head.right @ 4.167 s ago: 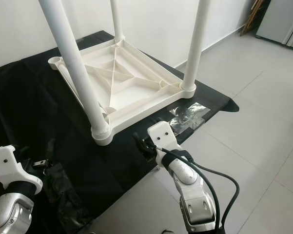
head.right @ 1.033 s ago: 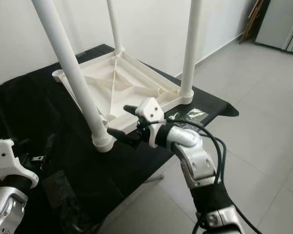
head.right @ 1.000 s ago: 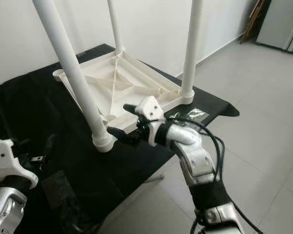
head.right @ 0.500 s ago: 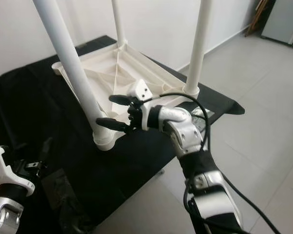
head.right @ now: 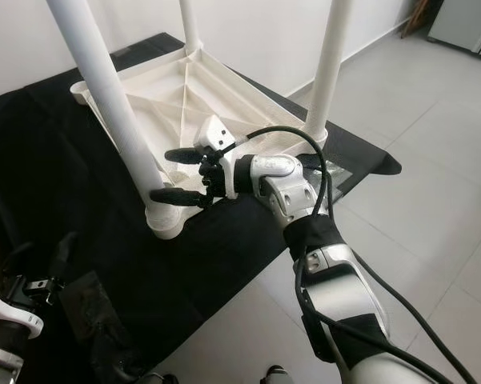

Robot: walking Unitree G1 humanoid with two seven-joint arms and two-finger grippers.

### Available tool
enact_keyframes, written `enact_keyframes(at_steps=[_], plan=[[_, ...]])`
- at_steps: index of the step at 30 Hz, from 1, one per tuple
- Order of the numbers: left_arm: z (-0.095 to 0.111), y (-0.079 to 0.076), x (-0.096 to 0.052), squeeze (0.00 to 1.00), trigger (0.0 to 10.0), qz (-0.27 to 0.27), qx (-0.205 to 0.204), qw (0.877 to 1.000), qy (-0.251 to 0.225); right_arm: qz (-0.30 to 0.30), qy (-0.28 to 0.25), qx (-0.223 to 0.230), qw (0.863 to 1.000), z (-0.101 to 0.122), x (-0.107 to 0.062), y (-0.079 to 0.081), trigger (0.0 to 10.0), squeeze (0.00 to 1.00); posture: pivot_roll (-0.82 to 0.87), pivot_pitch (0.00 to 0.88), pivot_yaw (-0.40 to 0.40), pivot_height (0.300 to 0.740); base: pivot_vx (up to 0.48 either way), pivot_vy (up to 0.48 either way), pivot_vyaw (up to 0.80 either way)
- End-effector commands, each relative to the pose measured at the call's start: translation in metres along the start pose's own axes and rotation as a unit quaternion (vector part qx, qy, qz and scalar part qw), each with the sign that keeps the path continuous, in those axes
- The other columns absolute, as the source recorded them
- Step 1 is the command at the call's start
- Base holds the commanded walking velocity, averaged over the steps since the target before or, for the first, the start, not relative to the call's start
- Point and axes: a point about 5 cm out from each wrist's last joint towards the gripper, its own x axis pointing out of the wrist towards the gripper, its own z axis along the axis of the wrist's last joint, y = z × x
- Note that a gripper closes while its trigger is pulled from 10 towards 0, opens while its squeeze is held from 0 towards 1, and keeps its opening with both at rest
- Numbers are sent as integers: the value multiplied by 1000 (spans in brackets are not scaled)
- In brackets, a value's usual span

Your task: Building children table

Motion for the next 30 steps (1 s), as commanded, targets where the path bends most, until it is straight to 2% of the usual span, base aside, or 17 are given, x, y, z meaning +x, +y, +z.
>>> enact_keyframes(at_steps=[1,2,14,18,19,20,23,24,25,26,27,29,30], plan=[[-1,-1,-3,0,10000,3,0,1000,8,17,1,-13,1000,4,6,1,1451,0,91,257,46,740,0,0,0],[-1,-1,-4,0,10000,2,0,1000,8,20,1,-14,1000,5,7,0,0,0,91,257,46,740,0,0,0],[-2,-3,-6,0,10000,4,-5,1000,9,33,5,-26,999,5,10,-3,0,0,81,244,30,740,0,0,0],[-2,-4,-5,0,10000,4,-7,1000,7,-10,4,-21,1000,1,8,-7,0,0,65,245,18,740,0,0,0],[-2,-4,-5,0,10000,4,-8,1000,6,-46,6,-15,999,-3,7,-9,0,0,65,245,18,740,0,0,0],[-3,-4,-5,0,10000,4,-10,1000,6,-98,6,12,995,-11,6,-10,0,0,51,244,9,740,0,0,0],[-3,-4,-5,0,10000,4,-10,1000,6,-98,6,12,995,-11,6,-10,0,0,51,244,9,740,0,0,0],[-4,-5,-4,0,10000,4,-13,1000,6,-112,3,36,993,-26,6,7,0,0,42,250,16,740,0,0,0],[-4,-5,-4,0,10000,4,-13,1000,6,-112,3,36,993,-26,6,7,0,0,42,250,16,740,0,0,0],[-6,-7,-2,0,10000,-3,-16,1000,9,-121,4,59,991,-40,4,30,2863,0,22,245,35,740,0,0,0],[-8,-8,1,0,10000,-11,-17,1000,12,-112,-10,80,990,-44,-1,47,10000,459,17,237,40,740,0,0,0],[-8,-8,1,0,10000,-11,-17,1000,12,-112,-10,80,990,-44,-1,47,10000,459,17,237,40,740,0,0,0],[-9,-10,3,0,10000,-18,-18,1000,14,-88,-19,82,993,-42,-6,58,10000,459,15,234,42,740,0,0,0]])
